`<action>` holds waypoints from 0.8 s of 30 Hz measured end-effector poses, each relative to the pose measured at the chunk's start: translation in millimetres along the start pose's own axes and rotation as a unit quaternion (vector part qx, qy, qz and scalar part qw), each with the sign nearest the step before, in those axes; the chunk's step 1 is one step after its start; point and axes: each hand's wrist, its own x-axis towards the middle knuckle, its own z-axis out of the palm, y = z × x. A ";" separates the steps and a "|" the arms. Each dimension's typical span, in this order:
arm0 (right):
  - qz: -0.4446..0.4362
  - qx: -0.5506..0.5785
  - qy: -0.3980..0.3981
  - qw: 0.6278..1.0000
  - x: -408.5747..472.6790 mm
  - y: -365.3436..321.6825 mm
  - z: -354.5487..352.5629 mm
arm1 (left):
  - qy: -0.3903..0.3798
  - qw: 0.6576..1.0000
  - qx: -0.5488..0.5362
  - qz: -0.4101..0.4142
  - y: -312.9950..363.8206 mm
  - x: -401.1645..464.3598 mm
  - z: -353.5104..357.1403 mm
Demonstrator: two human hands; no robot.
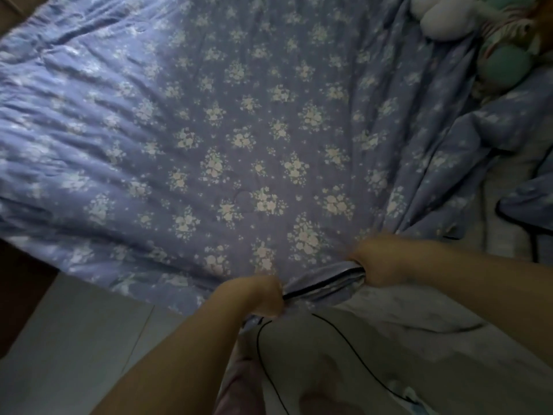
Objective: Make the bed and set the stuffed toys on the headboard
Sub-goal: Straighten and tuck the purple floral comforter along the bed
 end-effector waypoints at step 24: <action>0.054 -0.053 0.331 0.941 -21.6 75.2 22.7 | 0.191 0.943 -0.217 0.164 80.5 0.1 -9.2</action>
